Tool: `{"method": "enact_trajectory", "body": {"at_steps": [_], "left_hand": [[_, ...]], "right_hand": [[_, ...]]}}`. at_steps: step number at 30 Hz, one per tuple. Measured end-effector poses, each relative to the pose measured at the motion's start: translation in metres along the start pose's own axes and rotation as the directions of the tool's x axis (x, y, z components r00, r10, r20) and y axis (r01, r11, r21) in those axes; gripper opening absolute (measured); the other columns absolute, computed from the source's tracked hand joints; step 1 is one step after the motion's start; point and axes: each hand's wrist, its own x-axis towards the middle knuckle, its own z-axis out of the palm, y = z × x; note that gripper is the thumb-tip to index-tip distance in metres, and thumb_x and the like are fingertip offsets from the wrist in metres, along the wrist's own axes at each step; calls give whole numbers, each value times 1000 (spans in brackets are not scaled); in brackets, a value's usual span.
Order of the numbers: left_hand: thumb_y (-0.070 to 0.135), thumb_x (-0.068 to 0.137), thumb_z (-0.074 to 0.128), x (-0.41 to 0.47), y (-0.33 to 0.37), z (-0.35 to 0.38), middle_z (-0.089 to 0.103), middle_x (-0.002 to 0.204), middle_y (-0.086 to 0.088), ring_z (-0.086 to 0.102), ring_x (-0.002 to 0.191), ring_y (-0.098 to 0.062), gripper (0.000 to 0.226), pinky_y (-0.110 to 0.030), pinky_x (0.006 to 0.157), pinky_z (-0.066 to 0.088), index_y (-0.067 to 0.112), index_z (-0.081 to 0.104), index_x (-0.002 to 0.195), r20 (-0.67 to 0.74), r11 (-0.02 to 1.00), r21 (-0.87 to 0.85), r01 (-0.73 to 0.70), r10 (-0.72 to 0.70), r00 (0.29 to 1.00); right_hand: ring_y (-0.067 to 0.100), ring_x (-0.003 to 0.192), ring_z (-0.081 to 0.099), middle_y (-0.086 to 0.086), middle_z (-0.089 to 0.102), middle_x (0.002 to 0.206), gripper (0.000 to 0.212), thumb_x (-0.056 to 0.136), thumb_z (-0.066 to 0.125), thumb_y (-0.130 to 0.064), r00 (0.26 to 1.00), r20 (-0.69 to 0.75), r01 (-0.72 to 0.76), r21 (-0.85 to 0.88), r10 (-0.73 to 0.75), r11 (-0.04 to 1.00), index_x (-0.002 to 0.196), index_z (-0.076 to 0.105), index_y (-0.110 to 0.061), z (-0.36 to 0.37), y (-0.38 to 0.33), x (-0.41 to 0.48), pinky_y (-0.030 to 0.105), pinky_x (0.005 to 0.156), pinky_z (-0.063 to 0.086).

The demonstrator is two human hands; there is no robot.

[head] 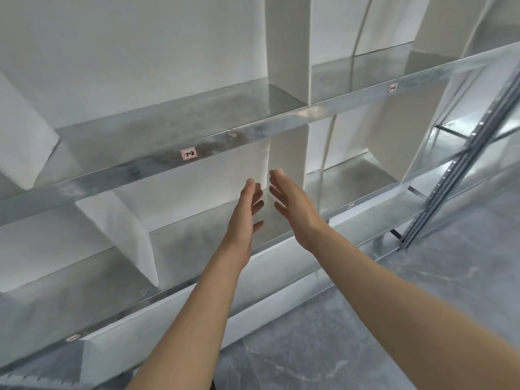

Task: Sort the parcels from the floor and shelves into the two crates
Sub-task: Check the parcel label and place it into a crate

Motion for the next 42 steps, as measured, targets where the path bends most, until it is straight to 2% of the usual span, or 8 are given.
{"method": "enact_trajectory", "body": {"at_steps": [10, 18, 25, 30, 33, 34, 37, 42], "left_hand": [[70, 100, 32, 23, 4, 62, 47, 154, 14, 48, 135, -7, 67, -52, 117, 34, 31, 44, 153, 181, 993, 73, 93, -105, 978], [71, 99, 34, 19, 3, 134, 52, 147, 17, 51, 131, -3, 65, -49, 117, 36, 33, 47, 150, 315, 993, 117, 27, -62, 947], [70, 98, 38, 1, -23, 241, 58, 140, 17, 54, 127, -2, 58, -46, 114, 39, 34, 56, 140, 417, 986, 168, 12, -82, 905], [68, 99, 40, -23, -51, 356, 57, 141, 18, 53, 129, -4, 54, -47, 114, 38, 36, 56, 140, 534, 978, 209, 10, -123, 837], [63, 100, 42, -45, -71, 430, 58, 139, 15, 54, 129, -6, 47, -45, 112, 41, 35, 59, 134, 602, 970, 241, 28, -172, 780], [62, 101, 42, -53, -78, 453, 59, 139, 13, 54, 129, -7, 49, -44, 111, 42, 32, 59, 136, 618, 967, 252, 41, -194, 762], [60, 102, 41, -77, -105, 515, 59, 141, 10, 55, 127, -8, 54, -41, 106, 42, 27, 56, 142, 669, 955, 293, 47, -239, 704], [60, 101, 42, -110, -156, 591, 58, 142, 10, 56, 126, -8, 54, -45, 111, 41, 29, 54, 143, 728, 918, 394, 50, -345, 592]], "right_hand": [[5, 143, 48, -11, 46, 161, 66, 107, 44, -59, 979, -204, 5, 35, 2, 999, 161, 40, -22, -76, -20, -4, 37, 124, 34], [2, 141, 49, -14, 44, 162, 67, 105, 45, -62, 936, -343, 114, 71, -84, 991, 160, 42, -24, -137, -28, -31, 38, 123, 36], [4, 143, 47, -13, 42, 163, 60, 107, 43, -59, 873, -476, 159, 83, -101, 984, 158, 43, -27, -239, -25, -88, 37, 122, 34], [7, 147, 43, -14, 45, 161, 69, 101, 50, -66, 773, -631, 161, 93, -67, 983, 159, 44, -28, -345, -26, -147, 42, 127, 30], [8, 141, 49, -21, 57, 142, 45, 101, 49, -66, 708, -705, 139, 97, -30, 986, 135, 61, -39, -407, -27, -191, 44, 125, 32], [8, 141, 49, -21, 56, 142, 46, 101, 49, -67, 683, -729, 145, 94, -31, 985, 135, 61, -39, -426, -25, -208, 44, 125, 32], [10, 150, 41, -13, 43, 160, 78, 96, 52, -70, 605, -796, 169, 109, -16, 980, 159, 43, -24, -474, -13, -250, 41, 126, 30], [13, 150, 40, -7, 39, 166, 61, 108, 47, -53, 486, -872, 187, 174, 63, 967, 160, 41, -22, -538, 7, -309, 43, 127, 29]]}}
